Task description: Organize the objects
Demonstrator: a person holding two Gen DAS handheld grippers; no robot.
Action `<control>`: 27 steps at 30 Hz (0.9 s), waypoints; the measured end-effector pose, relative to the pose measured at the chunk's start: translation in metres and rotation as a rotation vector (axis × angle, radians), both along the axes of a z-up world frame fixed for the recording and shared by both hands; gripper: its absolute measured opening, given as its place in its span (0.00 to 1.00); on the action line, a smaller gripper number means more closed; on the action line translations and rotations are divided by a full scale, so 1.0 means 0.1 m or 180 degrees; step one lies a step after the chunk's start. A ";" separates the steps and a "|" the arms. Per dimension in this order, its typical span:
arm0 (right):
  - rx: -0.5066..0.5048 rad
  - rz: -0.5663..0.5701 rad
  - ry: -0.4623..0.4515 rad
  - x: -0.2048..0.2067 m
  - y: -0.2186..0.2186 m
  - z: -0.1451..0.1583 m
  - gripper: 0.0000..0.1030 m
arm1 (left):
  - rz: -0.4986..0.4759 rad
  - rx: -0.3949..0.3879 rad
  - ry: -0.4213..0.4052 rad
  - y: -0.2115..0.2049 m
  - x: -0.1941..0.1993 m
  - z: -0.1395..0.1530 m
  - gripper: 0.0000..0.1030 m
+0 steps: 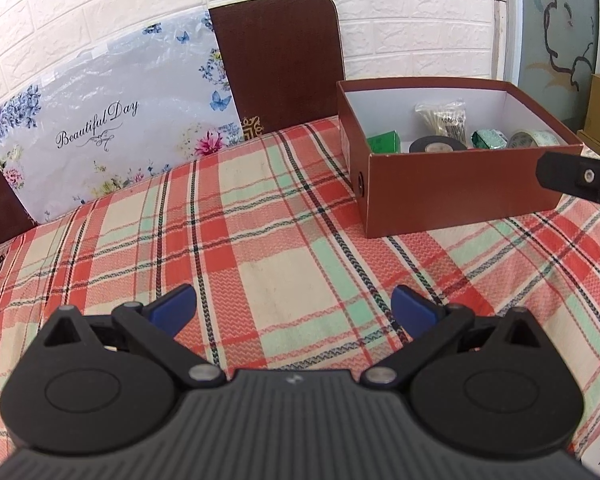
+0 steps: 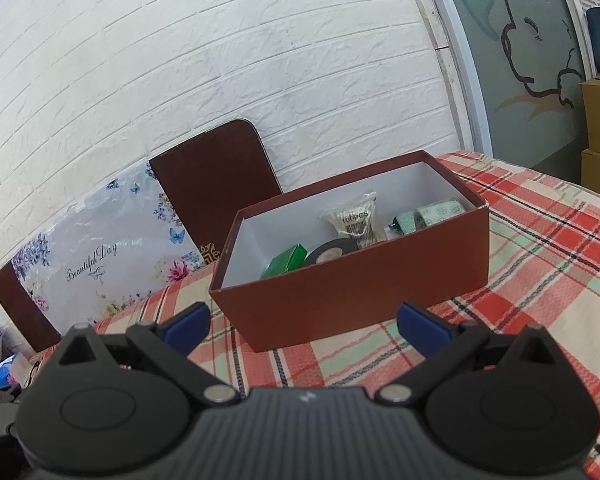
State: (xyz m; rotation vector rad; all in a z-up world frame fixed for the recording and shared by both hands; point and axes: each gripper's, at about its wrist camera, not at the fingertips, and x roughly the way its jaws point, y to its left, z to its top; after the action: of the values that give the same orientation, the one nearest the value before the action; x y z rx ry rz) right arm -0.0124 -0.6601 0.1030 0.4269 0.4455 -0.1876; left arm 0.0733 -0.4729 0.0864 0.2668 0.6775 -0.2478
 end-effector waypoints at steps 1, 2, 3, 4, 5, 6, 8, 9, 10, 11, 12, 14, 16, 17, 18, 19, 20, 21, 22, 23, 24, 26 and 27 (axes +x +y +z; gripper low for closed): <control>-0.0014 0.0007 0.0005 0.00 0.01 0.00 1.00 | 0.0005 -0.0007 0.0022 0.01 0.01 -0.01 1.00; -0.0029 0.0015 0.0012 0.01 0.01 -0.01 1.00 | 0.0011 -0.0015 0.0043 0.01 0.02 -0.02 1.00; -0.0040 0.0023 0.0021 0.02 0.01 -0.02 1.00 | 0.0020 -0.0023 0.0063 0.02 0.03 -0.03 1.00; -0.0044 0.0030 0.0028 0.02 0.02 -0.02 1.00 | 0.0029 -0.0031 0.0080 0.03 0.04 -0.03 1.00; -0.0043 0.0035 0.0034 0.03 0.03 -0.03 1.00 | 0.0040 -0.0037 0.0093 0.03 0.05 -0.04 1.00; -0.0046 0.0040 0.0042 0.03 0.03 -0.03 1.00 | 0.0052 -0.0041 0.0108 0.04 0.06 -0.05 1.00; -0.0070 0.0063 0.0061 0.05 0.05 -0.05 1.00 | 0.0077 -0.0042 0.0142 0.05 0.08 -0.06 1.00; -0.0084 0.0087 0.0071 0.05 0.05 -0.05 1.00 | 0.0093 -0.0043 0.0156 0.05 0.09 -0.07 1.00; -0.0101 0.0108 0.0080 0.06 0.07 -0.06 1.00 | 0.0104 -0.0043 0.0172 0.06 0.10 -0.08 1.00; -0.0120 0.0124 0.0085 0.07 0.08 -0.07 1.00 | 0.0112 -0.0046 0.0187 0.07 0.11 -0.09 1.00; -0.0143 0.0136 0.0090 0.07 0.09 -0.07 1.00 | 0.0116 -0.0054 0.0201 0.07 0.12 -0.09 1.00; -0.0182 0.0164 0.0097 0.08 0.10 -0.08 1.00 | 0.0113 -0.0082 0.0227 0.09 0.14 -0.09 1.00; -0.0202 0.0194 0.0106 0.09 0.10 -0.08 1.00 | 0.0114 -0.0093 0.0233 0.09 0.14 -0.09 1.00; -0.0204 0.0199 0.0110 0.09 0.11 -0.09 1.00 | 0.0116 -0.0093 0.0228 0.09 0.14 -0.09 1.00; -0.0205 0.0202 0.0112 0.10 0.11 -0.09 1.00 | 0.0116 -0.0090 0.0222 0.09 0.15 -0.09 1.00; -0.0207 0.0207 0.0116 0.10 0.12 -0.09 1.00 | 0.0109 -0.0097 0.0211 0.10 0.15 -0.09 1.00; -0.0211 0.0211 0.0121 0.11 0.12 -0.09 1.00 | 0.0105 -0.0099 0.0202 0.10 0.15 -0.09 1.00; -0.0213 0.0215 0.0125 0.11 0.12 -0.10 1.00 | 0.0104 -0.0092 0.0198 0.10 0.15 -0.09 1.00; -0.0212 0.0216 0.0129 0.11 0.12 -0.10 1.00 | 0.0099 -0.0083 0.0198 0.09 0.15 -0.09 1.00; -0.0211 0.0220 0.0132 0.12 0.12 -0.10 1.00 | 0.0096 -0.0081 0.0204 0.09 0.15 -0.09 1.00; -0.0210 0.0219 0.0134 0.12 0.12 -0.10 1.00 | 0.0094 -0.0083 0.0212 0.08 0.15 -0.09 1.00; -0.0215 0.0215 0.0134 0.12 0.12 -0.10 1.00 | 0.0102 -0.0087 0.0219 0.08 0.15 -0.09 1.00; -0.0219 0.0217 0.0131 0.12 0.12 -0.09 1.00 | 0.0115 -0.0088 0.0215 0.08 0.14 -0.09 1.00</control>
State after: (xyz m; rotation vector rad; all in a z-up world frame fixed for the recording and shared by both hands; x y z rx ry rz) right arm -0.0003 -0.6483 0.0936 0.3405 0.4920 -0.1453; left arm 0.0877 -0.4650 0.0775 0.2203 0.7445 -0.2322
